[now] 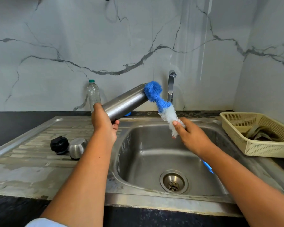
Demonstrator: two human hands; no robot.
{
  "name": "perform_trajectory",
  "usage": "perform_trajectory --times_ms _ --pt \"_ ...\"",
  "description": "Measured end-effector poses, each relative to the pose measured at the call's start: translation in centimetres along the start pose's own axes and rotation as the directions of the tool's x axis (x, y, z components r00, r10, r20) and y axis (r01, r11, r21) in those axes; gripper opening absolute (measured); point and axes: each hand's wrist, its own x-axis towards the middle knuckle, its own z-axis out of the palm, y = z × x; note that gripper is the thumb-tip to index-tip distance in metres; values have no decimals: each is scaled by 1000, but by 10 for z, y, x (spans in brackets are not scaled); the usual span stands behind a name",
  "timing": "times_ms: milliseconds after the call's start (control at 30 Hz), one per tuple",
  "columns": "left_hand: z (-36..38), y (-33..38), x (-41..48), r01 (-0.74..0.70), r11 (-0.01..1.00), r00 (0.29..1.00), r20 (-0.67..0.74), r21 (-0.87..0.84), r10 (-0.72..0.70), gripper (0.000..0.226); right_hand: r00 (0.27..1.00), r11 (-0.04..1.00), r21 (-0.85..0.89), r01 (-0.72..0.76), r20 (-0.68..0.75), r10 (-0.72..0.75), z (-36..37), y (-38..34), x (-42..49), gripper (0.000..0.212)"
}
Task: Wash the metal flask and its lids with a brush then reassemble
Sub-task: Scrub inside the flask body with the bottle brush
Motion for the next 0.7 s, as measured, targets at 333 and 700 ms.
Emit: perform_trajectory --times_ms 333,700 --pt "7 -6 -3 -183 971 982 70 152 174 28 997 997 -66 -36 68 40 1 4 4 34" --pt "8 -7 -5 -247 961 968 82 124 238 27 996 998 -48 -46 72 49 1 1 2 37"
